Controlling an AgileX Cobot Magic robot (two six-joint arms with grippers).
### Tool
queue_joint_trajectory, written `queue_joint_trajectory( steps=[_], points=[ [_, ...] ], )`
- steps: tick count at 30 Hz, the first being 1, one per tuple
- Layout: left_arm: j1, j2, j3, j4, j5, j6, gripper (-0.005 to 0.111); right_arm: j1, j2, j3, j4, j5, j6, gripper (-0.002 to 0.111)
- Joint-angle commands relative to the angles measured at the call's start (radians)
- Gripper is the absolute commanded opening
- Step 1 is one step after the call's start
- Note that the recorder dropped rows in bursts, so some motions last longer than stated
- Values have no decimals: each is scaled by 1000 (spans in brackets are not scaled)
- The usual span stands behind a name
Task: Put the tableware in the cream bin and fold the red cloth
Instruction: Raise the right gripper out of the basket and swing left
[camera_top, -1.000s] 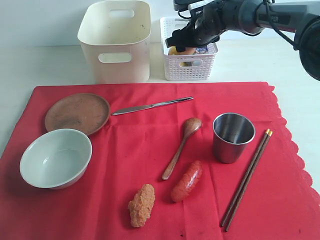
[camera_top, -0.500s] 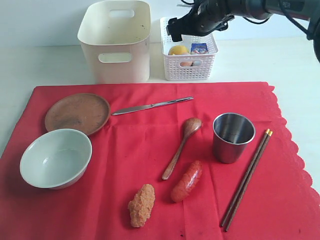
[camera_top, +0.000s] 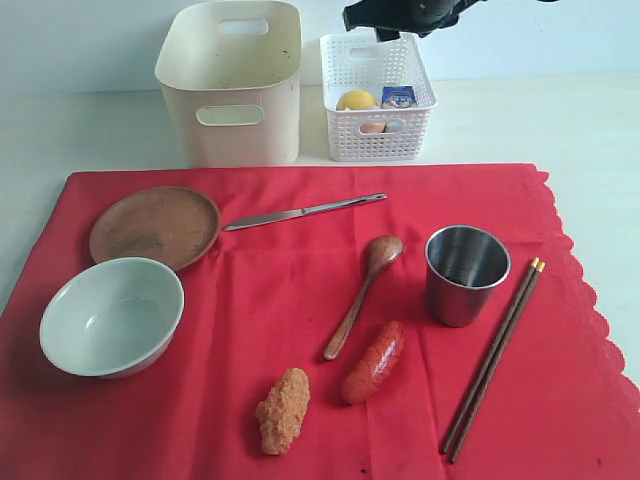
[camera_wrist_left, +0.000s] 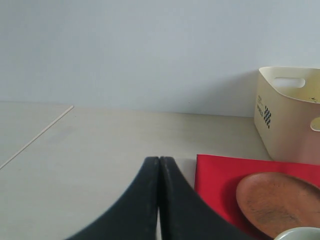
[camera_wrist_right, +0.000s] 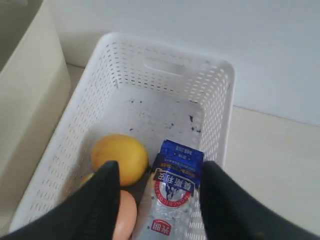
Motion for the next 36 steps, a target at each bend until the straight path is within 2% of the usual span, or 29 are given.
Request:
queue_joint_trajectory(
  steps=[1,5,12,19,30,36],
  points=[
    [2,-5,2,-6,-3,-7,1,-5,-36,-9,-2,39,-3,31],
    [2,-5,2,-6,-3,-7,1,-5,-59,-9,-2,89,-3,16],
    [2,-5,2,-6,-3,-7,1,-5,-106,-9,40,162,-1,0],
    [2,-5,2,-6,-3,-7,1,0,-162,19,165,203,-9,0],
    [2,-5,2,-6,-3,-7,1,122,-272,184,145,150,-36,0],
    [2,-5,2,-6,-3,-7,1,202,-350,344,89,119,-36,0]
  ],
)
